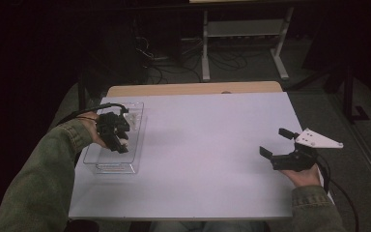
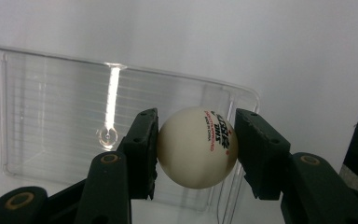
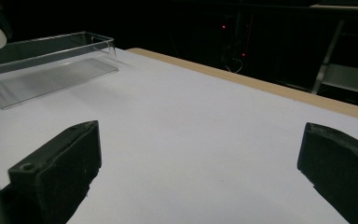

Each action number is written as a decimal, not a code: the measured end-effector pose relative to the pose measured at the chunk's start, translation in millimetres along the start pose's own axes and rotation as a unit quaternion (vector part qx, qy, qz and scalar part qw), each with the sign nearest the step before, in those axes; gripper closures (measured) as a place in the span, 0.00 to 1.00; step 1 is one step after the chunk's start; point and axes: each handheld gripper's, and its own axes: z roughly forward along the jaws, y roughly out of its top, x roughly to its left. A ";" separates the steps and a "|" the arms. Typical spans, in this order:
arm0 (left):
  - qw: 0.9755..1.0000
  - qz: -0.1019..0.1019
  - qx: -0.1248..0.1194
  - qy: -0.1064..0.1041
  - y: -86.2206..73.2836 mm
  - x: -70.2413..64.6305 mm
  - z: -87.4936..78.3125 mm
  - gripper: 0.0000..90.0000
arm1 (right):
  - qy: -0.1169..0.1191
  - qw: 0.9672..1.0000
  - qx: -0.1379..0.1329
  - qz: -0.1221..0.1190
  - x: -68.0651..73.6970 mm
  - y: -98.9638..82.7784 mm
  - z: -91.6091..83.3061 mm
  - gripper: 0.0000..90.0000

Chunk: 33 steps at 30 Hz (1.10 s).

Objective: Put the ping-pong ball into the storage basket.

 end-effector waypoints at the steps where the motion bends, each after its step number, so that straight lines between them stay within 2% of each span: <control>1: 1.000 -0.001 -0.002 -0.001 -0.6 0.1 0.6 0.57 | 0.000 1.000 0.000 0.000 0.0 0.0 0.0 0.00; 28: 1.000 -0.004 -0.011 -0.015 -7.8 0.1 28.8 0.57 | 0.001 1.000 0.002 -0.002 0.2 -0.4 0.4 0.00; 33: 1.000 -0.006 -0.004 -0.018 -9.2 0.4 35.5 0.57 | 0.001 1.000 0.002 0.000 0.1 -0.5 0.3 0.00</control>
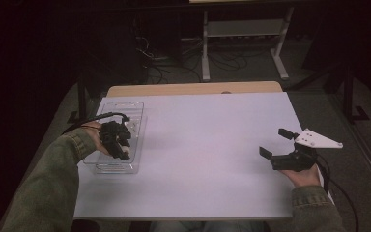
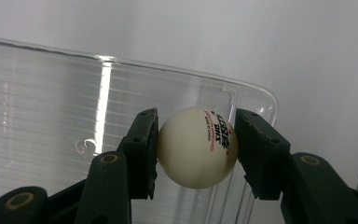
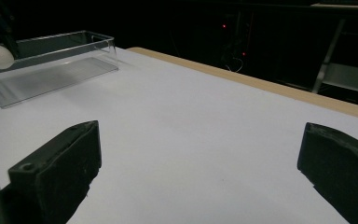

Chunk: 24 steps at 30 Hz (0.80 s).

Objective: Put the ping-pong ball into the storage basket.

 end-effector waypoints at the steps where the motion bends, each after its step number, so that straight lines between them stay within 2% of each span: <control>1: 1.000 -0.001 -0.001 -0.002 -0.2 0.1 1.1 0.57 | 0.000 1.000 0.000 0.000 0.0 0.0 0.0 0.00; 7: 1.000 -0.002 0.008 -0.004 -1.5 1.8 7.7 0.57 | 0.000 1.000 0.000 0.000 0.0 -0.1 -0.1 0.00; 16: 1.000 -0.002 0.007 -0.005 -4.0 5.4 17.3 0.57 | 0.001 1.000 0.002 -0.002 0.3 -0.2 0.4 0.00; 24: 1.000 0.001 0.016 -0.012 1.1 7.6 25.7 0.57 | 0.002 1.000 0.005 -0.005 1.2 -0.3 1.6 0.00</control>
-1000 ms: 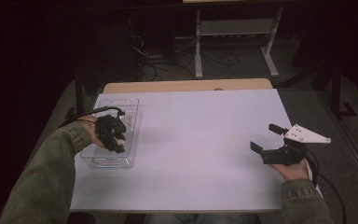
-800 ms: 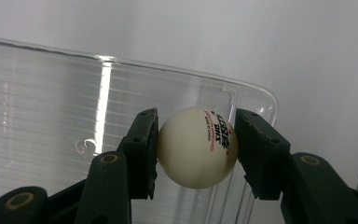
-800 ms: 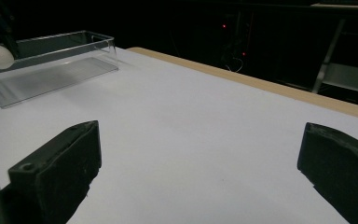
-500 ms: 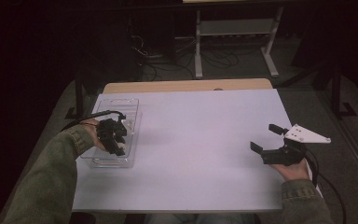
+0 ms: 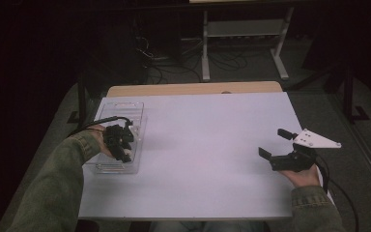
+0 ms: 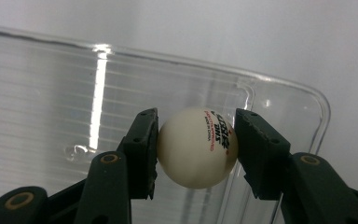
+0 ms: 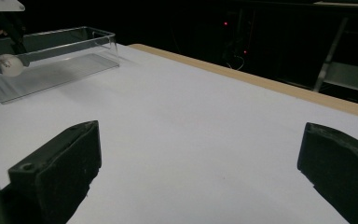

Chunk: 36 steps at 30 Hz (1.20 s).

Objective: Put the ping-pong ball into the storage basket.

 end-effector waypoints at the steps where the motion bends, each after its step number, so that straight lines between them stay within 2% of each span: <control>1: 1.000 0.000 0.002 0.000 0.5 0.0 0.5 0.57 | 0.000 1.000 0.000 0.000 -0.1 0.0 -0.1 0.00; 17: 1.000 -0.003 0.015 -0.003 3.3 3.1 10.2 0.57 | 0.000 1.000 0.000 0.001 -0.1 -0.1 -0.4 0.00; 21: 1.000 -0.009 0.011 -0.007 3.0 3.7 12.1 0.57 | -0.001 1.000 -0.001 0.001 -0.2 -0.1 -0.7 0.00; 26: 1.000 -0.030 0.005 -0.006 -2.4 4.7 14.2 0.56 | -0.001 1.000 -0.001 0.002 -0.1 0.0 -1.1 0.00; 36: 0.998 -0.056 -0.012 0.027 -7.6 5.6 6.4 0.35 | -0.001 1.000 0.000 0.002 0.3 0.0 -0.7 0.00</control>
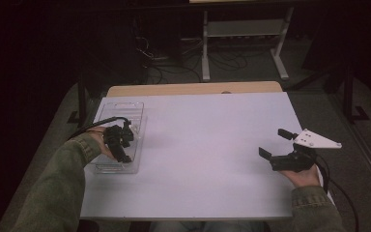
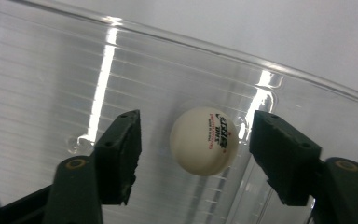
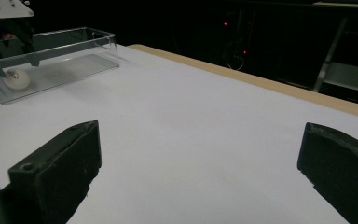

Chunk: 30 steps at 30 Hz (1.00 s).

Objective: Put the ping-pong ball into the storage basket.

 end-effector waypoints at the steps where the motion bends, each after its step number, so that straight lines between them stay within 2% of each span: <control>1: 1.000 -0.002 -0.001 0.002 -0.2 0.2 -0.4 0.34 | 0.000 1.000 0.000 0.000 0.0 0.0 0.0 0.00; 10: 0.999 -0.022 -0.002 0.031 -1.2 2.9 -4.6 0.17 | 0.000 1.000 0.000 0.000 -0.2 0.0 0.0 0.00; 16: 0.998 -0.042 -0.015 0.048 -3.2 5.6 -10.4 0.08 | 0.000 1.000 0.000 0.001 -0.2 0.0 -0.1 0.00; 17: 0.997 -0.053 -0.021 0.047 -4.1 6.1 -11.8 0.06 | 0.000 1.000 0.000 0.001 -0.3 -0.1 -0.1 0.00; 22: 0.995 -0.072 -0.039 0.058 -7.9 9.0 -19.8 0.00 | -0.001 1.000 0.001 0.000 -0.3 -0.2 0.1 0.00; 30: 0.990 -0.087 -0.075 0.077 -14.8 11.5 -33.0 0.00 | -0.001 1.000 0.000 0.001 -0.1 -0.1 -0.1 0.00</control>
